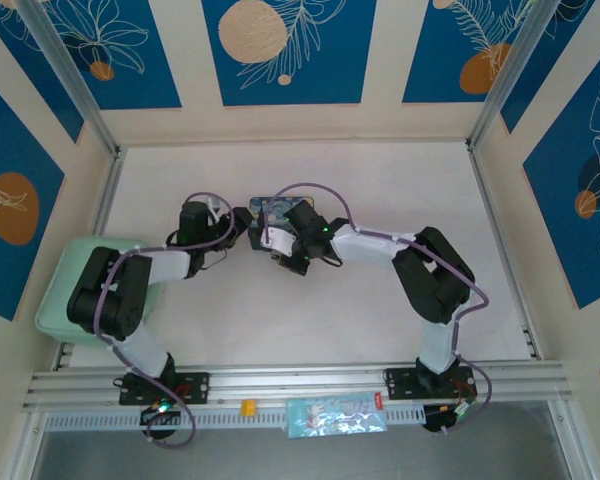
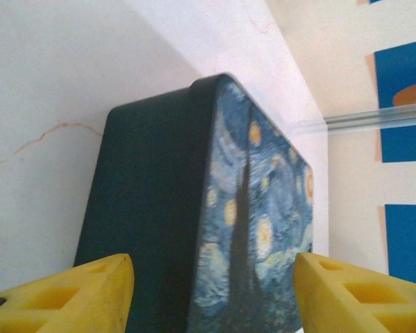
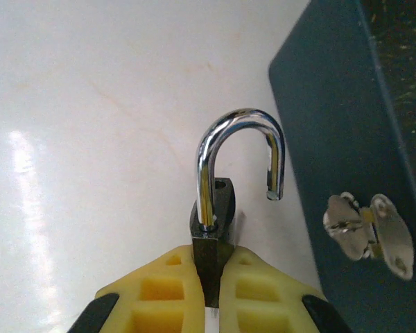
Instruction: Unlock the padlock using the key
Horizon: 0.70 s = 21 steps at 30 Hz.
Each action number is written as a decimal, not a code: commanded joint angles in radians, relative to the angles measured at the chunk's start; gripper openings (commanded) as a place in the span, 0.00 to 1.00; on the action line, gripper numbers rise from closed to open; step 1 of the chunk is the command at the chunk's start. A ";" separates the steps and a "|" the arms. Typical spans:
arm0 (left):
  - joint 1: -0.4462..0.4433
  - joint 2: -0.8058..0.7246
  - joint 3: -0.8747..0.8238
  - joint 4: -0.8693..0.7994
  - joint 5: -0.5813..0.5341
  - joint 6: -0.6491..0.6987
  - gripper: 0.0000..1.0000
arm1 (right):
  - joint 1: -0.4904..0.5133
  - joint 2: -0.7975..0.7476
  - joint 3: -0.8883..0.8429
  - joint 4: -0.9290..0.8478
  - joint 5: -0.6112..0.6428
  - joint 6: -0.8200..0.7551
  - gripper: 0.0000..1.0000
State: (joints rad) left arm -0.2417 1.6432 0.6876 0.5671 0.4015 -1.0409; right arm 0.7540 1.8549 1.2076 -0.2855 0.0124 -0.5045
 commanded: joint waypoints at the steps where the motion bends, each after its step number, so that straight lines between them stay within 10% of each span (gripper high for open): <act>1: 0.025 -0.082 0.000 -0.035 -0.025 0.027 0.62 | -0.005 -0.071 -0.026 -0.026 -0.121 0.077 0.00; 6: 0.031 -0.213 -0.012 -0.131 -0.060 0.057 0.64 | -0.013 -0.171 -0.100 0.011 -0.102 0.177 0.00; 11: 0.030 -0.391 -0.019 -0.375 -0.161 0.196 1.00 | -0.052 -0.291 -0.160 -0.025 -0.043 0.444 0.00; 21: 0.029 -0.656 -0.110 -0.539 -0.373 0.290 1.00 | -0.141 -0.567 -0.331 -0.197 0.171 0.779 0.00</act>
State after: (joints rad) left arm -0.2203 1.0069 0.6075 0.0834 0.0967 -0.7815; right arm 0.6514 1.3533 0.8974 -0.3996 0.1146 0.1390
